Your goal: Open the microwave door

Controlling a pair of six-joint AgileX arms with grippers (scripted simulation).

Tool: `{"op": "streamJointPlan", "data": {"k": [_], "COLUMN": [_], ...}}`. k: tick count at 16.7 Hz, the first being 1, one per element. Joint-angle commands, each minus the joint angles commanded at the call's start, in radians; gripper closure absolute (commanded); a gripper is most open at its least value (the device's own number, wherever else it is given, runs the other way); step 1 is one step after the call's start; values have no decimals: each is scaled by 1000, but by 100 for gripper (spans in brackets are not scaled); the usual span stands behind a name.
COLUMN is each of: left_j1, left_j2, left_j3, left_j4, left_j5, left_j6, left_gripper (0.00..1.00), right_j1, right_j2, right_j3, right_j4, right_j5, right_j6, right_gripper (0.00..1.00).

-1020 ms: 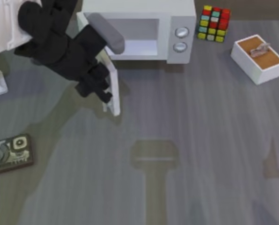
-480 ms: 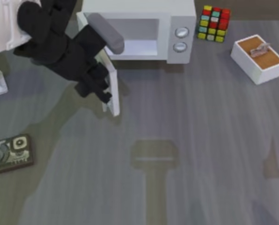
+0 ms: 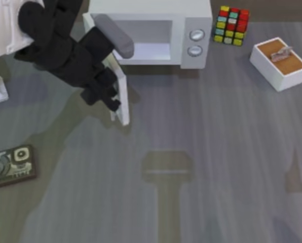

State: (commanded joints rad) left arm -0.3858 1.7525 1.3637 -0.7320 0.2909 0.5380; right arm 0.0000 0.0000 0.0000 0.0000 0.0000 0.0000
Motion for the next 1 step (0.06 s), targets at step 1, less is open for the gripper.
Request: {"op": "streamJointPlan", "data": {"k": [1], "left_j1": [0], "left_j2": [0], "left_j3": [0], "left_j4": [0], "left_j5": [0], "left_j6": [0], "left_gripper": [100], "right_j1": [0], "right_j2": [0], "right_j3": [0], "right_j4": [0], "right_j5": [0], "right_j6": [0], "right_gripper": [0]}}
